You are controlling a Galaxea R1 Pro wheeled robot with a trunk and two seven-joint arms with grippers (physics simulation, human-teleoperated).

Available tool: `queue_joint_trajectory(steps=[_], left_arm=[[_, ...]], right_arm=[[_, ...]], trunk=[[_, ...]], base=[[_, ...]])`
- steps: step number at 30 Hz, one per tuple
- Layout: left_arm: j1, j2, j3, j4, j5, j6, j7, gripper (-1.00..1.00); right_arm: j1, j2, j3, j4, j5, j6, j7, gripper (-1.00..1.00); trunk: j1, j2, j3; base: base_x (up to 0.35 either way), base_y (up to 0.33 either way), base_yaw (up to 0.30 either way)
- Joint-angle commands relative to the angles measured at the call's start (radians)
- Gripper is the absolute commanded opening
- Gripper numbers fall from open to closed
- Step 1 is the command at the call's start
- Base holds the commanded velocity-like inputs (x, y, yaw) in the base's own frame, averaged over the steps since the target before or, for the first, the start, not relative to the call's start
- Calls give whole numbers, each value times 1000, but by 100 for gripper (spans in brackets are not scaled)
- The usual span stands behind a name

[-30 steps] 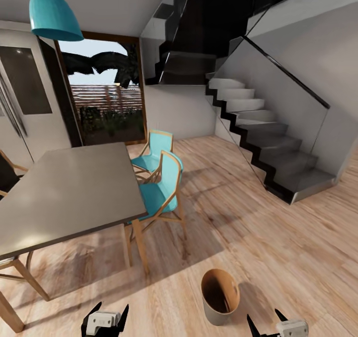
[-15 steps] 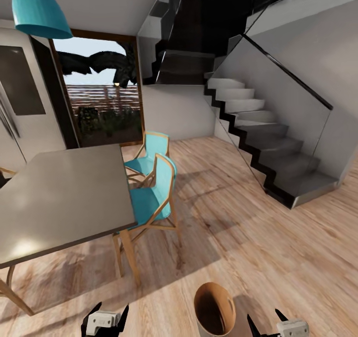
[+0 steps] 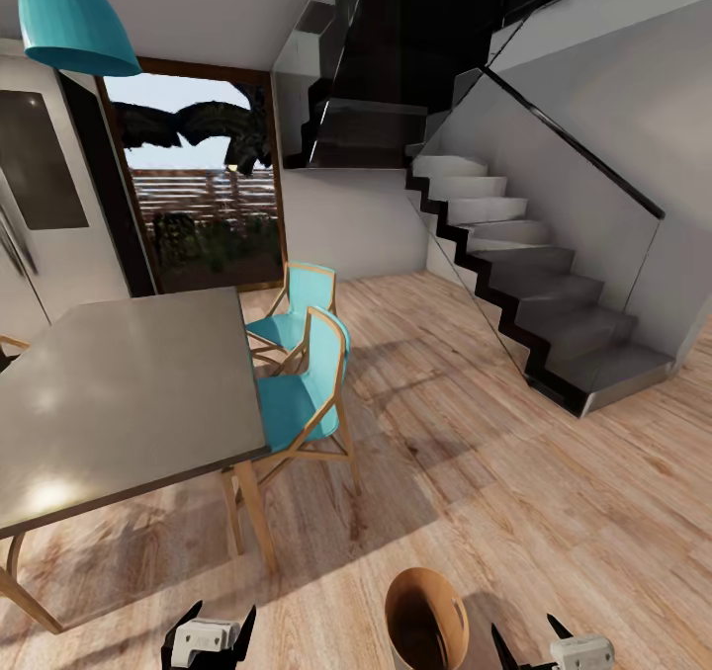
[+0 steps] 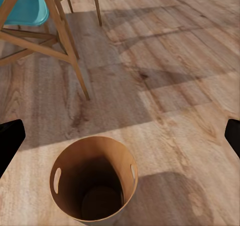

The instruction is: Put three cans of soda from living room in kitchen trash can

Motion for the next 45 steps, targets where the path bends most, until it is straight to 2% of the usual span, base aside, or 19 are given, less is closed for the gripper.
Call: queue_joint_trajectory(steps=[1, 4, 6, 10, 13, 14, 20, 24, 28, 34, 35, 36, 44, 45], left_arm=[[0, 0, 0, 0, -1, 0, 0, 100], [0, 1, 1, 1, -1, 0, 0, 100], [0, 1, 1, 1, -1, 0, 0, 100], [0, 1, 1, 1, -1, 0, 0, 100], [0, 1, 1, 1, -1, 0, 0, 100], [0, 1, 1, 1, -1, 0, 0, 100], [0, 1, 2, 1, -1, 0, 0, 100], [0, 1, 1, 2, -1, 0, 0, 100], [0, 1, 1, 1, -1, 0, 0, 100], [0, 2, 0, 1, 1, 0, 0, 100], [0, 2, 0, 1, 1, 0, 0, 100], [0, 2, 0, 1, 1, 0, 0, 100], [0, 2, 0, -1, 2, 0, -1, 100], [0, 2, 0, -1, 2, 0, -1, 100]], right_arm=[[-3, 0, 0, -6, 0, 9, 0, 100], [-10, 2, 2, -34, 0, 46, 1, 100], [-17, 3, 6, -68, 0, 108, 0, 100], [-56, 3, 27, -144, 1, 317, 0, 100], [-125, 2, 43, -181, 3, 479, -1, 100], [-125, 2, 43, -181, 3, 479, -1, 100], [-326, 1, 68, -196, 14, 770, -4, 100], [-455, 1, 96, -153, 49, 894, -23, 100], [-607, 1, 110, -42, 78, 975, -50, 100], [-856, -7, 117, 230, 95, 1083, -91, 100], [-897, -8, 118, 282, 97, 1092, -103, 100], [-897, -8, 118, 282, 97, 1092, -103, 100], [-1184, -11, 118, 747, 102, 1122, -188, 100], [-1184, -11, 118, 747, 102, 1122, -188, 100]], trunk=[[0, 0, 0], [0, 0, 0], [0, 0, 0], [0, 0, 0], [0, 0, 0], [0, 0, 0], [0, 0, 0], [0, 0, 0], [0, 0, 0], [0, 0, 0], [0, 0, 0], [0, 0, 0], [0, 0, 0], [0, 0, 0]], base=[[4, -1, 0], [2, -1, 0], [1, 0, 0], [0, 0, 0], [0, 0, 0], [0, 0, 0], [0, 0, 0], [0, 0, 0], [0, 0, 0], [0, 0, 0], [0, 0, 0], [0, 0, 0], [0, 0, 0], [0, 0, 0]])
